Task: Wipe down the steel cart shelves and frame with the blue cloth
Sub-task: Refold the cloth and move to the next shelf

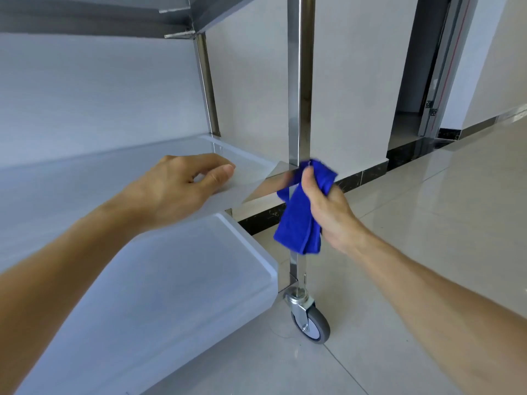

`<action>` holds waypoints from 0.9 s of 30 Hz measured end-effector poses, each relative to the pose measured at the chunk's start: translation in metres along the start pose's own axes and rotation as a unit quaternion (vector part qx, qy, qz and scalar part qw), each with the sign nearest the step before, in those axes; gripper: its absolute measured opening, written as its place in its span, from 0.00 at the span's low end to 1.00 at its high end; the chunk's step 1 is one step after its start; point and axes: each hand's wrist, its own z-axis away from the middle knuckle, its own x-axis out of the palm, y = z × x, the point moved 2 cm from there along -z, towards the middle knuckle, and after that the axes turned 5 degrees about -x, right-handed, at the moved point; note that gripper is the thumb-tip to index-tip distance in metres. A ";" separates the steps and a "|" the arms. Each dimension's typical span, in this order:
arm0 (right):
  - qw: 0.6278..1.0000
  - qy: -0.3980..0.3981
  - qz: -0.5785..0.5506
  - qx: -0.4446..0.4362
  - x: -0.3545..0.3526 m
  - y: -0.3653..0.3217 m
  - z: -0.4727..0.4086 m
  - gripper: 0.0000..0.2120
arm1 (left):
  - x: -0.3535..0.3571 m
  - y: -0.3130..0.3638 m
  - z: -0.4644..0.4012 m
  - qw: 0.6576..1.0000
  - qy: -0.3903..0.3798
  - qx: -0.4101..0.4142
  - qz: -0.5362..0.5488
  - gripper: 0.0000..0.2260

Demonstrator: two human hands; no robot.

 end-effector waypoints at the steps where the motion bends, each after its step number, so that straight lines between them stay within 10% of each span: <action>1: 1.000 0.009 -0.001 -0.025 0.007 -0.022 -0.009 0.27 | -0.001 0.000 0.001 1.000 0.005 -0.006 0.001 0.12; 8: 0.971 0.117 0.073 -0.192 0.044 -0.170 -0.051 0.17 | -0.003 0.008 0.015 0.998 -0.008 0.046 -0.030 0.12; 27: 0.967 0.140 0.183 -0.111 0.078 -0.202 0.047 0.22 | -0.020 0.003 0.084 0.985 -0.030 0.161 -0.059 0.17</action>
